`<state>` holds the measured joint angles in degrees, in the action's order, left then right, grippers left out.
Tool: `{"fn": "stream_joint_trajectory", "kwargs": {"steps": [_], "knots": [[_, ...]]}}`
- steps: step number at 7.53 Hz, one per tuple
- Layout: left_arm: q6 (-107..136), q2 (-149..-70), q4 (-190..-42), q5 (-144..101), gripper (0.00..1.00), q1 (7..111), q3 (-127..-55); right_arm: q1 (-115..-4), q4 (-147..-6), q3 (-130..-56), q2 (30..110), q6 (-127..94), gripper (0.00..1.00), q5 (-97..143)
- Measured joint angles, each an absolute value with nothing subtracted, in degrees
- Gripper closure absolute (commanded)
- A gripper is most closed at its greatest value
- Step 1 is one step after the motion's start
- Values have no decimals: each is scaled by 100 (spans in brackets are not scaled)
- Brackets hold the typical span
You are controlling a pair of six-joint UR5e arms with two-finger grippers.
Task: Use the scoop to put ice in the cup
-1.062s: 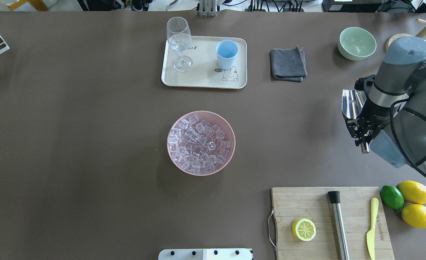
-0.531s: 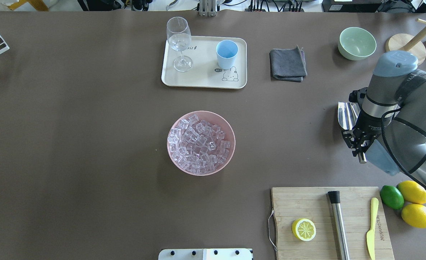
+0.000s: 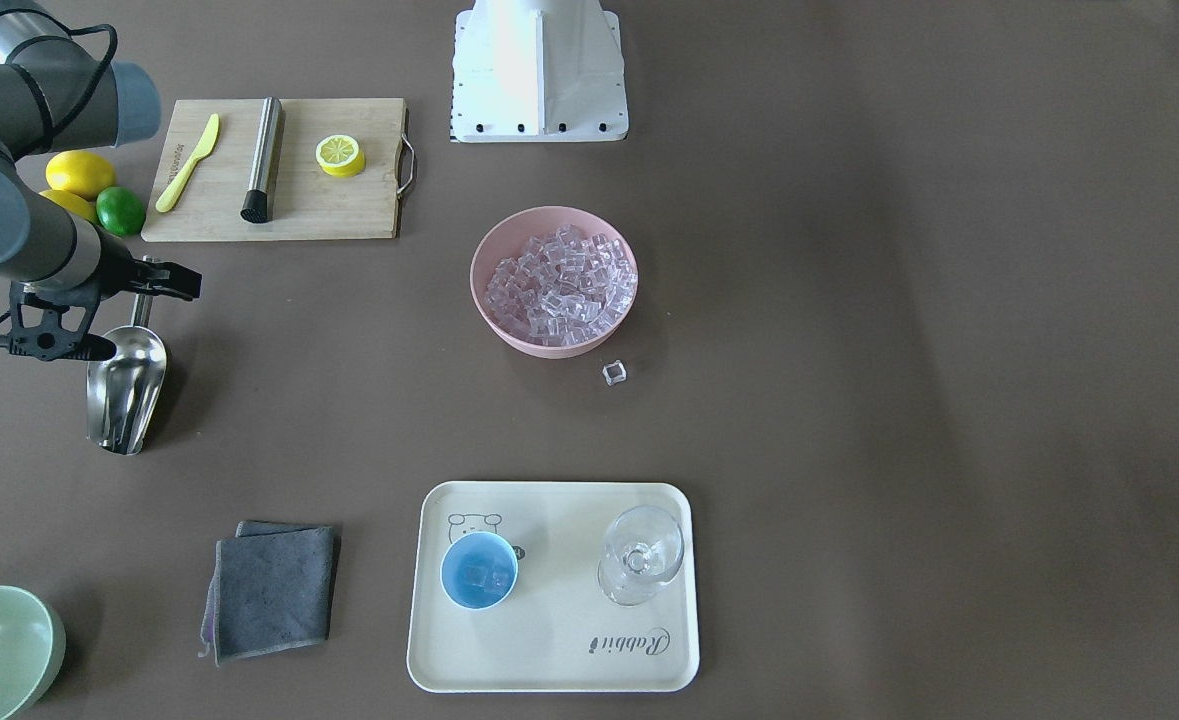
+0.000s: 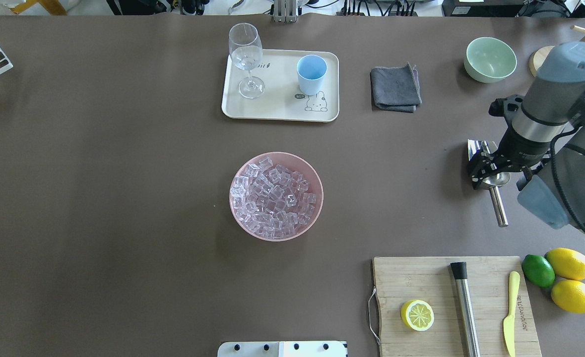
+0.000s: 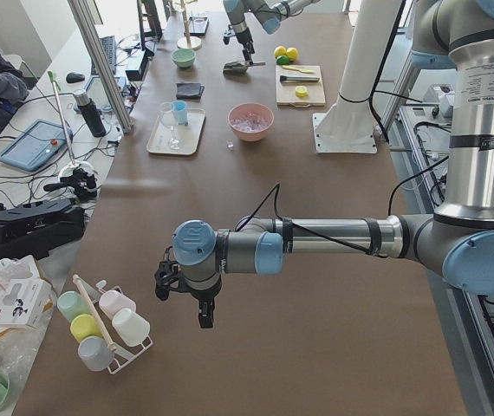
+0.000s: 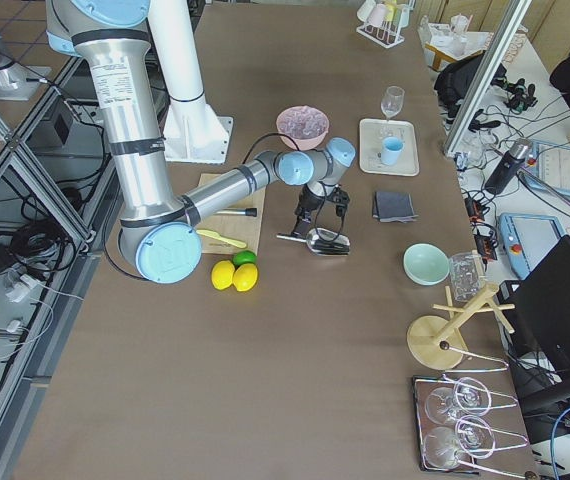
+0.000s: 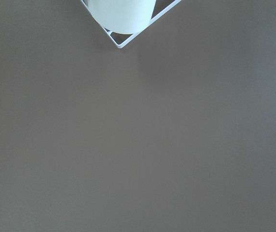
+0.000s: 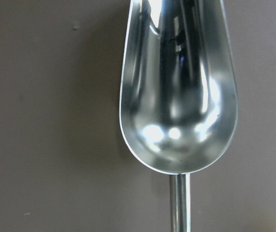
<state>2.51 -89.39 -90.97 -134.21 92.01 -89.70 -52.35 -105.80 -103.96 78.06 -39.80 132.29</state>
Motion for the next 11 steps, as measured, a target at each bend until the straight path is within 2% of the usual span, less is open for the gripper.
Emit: {"fn": "stream_joint_trajectory", "kwargs": {"steps": [3, 5, 8, 11], "knots": [[250, -8939, -9097, -13425, 2, 9201, -8974, -6408, -10650, -11214, 8279, -3025, 0, 13369], [250, -8939, -9097, -13433, 2, 9199, -8985, -7375, -10719, -11278, 8690, -1512, 0, 13513], [246, -8945, -9104, -13431, 2, 9196, -8996, -8682, -11046, -10488, 8893, 1325, 0, 13372], [246, -8939, -9106, -13423, 2, 9200, -9000, -9040, -11007, -9989, 9168, 2031, 0, 13246]]}}
